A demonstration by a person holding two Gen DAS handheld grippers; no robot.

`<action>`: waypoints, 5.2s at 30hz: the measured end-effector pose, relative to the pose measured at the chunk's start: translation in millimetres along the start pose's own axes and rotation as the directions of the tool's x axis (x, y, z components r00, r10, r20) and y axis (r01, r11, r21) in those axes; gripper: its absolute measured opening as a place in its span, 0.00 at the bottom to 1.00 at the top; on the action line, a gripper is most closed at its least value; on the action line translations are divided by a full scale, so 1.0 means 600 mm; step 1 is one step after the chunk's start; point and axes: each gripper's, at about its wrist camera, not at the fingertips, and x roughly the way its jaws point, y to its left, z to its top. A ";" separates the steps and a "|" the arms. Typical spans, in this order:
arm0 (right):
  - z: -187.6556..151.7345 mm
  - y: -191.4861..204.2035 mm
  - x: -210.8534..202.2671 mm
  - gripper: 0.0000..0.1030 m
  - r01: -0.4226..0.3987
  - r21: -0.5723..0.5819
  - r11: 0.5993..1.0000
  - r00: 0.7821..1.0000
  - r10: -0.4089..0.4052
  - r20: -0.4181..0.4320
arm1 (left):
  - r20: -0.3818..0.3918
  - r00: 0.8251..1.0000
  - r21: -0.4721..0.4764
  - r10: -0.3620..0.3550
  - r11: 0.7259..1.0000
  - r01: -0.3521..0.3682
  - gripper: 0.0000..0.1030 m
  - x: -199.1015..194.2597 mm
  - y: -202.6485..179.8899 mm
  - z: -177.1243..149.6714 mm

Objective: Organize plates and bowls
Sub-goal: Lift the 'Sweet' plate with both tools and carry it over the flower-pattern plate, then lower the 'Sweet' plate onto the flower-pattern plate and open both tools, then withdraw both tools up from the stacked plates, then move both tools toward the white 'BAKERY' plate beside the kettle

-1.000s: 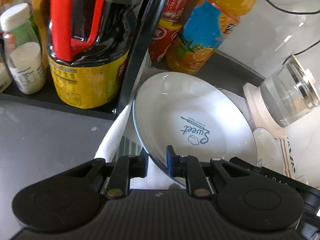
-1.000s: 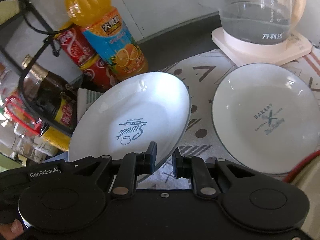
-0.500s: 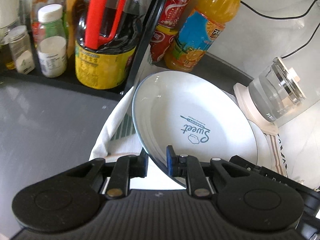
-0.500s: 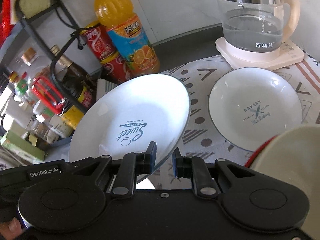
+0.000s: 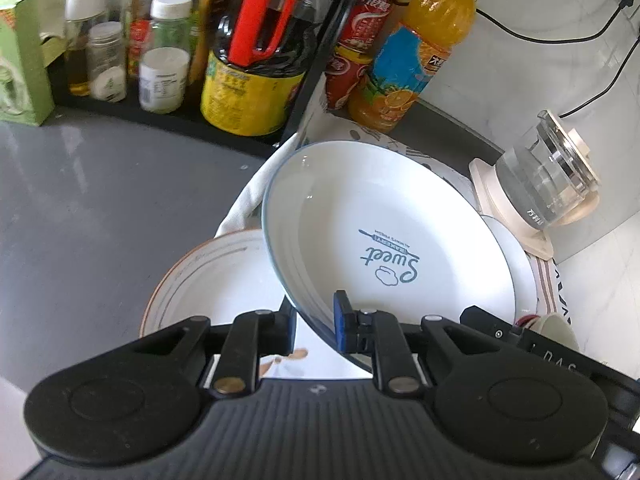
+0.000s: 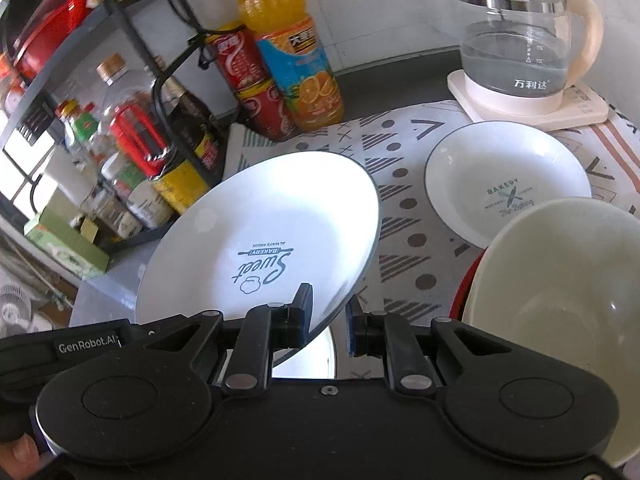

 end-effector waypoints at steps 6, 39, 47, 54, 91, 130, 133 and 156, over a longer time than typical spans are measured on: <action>-0.020 0.011 -0.012 0.16 -0.012 -0.047 0.999 1.000 0.011 -0.015 | 0.012 1.000 -0.021 0.021 1.000 -0.021 0.16 -0.022 0.012 -0.029; -0.087 0.038 -0.007 0.18 -0.002 -0.189 0.982 0.996 -0.014 -0.083 | -0.088 0.994 -0.080 0.061 0.995 -0.068 0.19 -0.027 0.057 -0.092; -0.093 0.037 -0.001 0.17 -0.016 -0.176 0.984 0.995 -0.001 -0.098 | -0.124 0.990 -0.094 0.067 0.992 -0.079 0.21 -0.019 0.063 -0.100; -0.095 0.037 0.010 0.17 -0.021 -0.159 0.987 0.993 0.002 -0.116 | -0.132 0.989 -0.089 0.072 0.992 -0.084 0.21 -0.020 0.065 -0.098; -0.036 0.016 -0.017 0.58 -0.100 -0.131 0.986 0.995 0.095 -0.044 | -0.091 0.971 -0.079 0.222 0.970 -0.230 0.32 -0.051 0.091 -0.051; -0.025 -0.207 -0.258 1.00 0.033 -0.019 0.999 0.948 -0.025 0.319 | 0.230 0.968 0.083 0.101 0.989 -0.123 1.00 -0.174 -0.188 -0.107; -0.023 -0.221 -0.258 1.00 0.045 -0.010 0.999 0.947 -0.039 0.318 | 0.241 0.967 0.106 0.081 0.988 -0.109 1.00 -0.168 -0.207 -0.109; 0.075 -0.274 -0.172 0.98 0.075 0.075 0.994 0.970 -0.090 0.224 | 0.107 0.993 0.217 0.045 0.974 -0.068 1.00 -0.041 -0.299 -0.012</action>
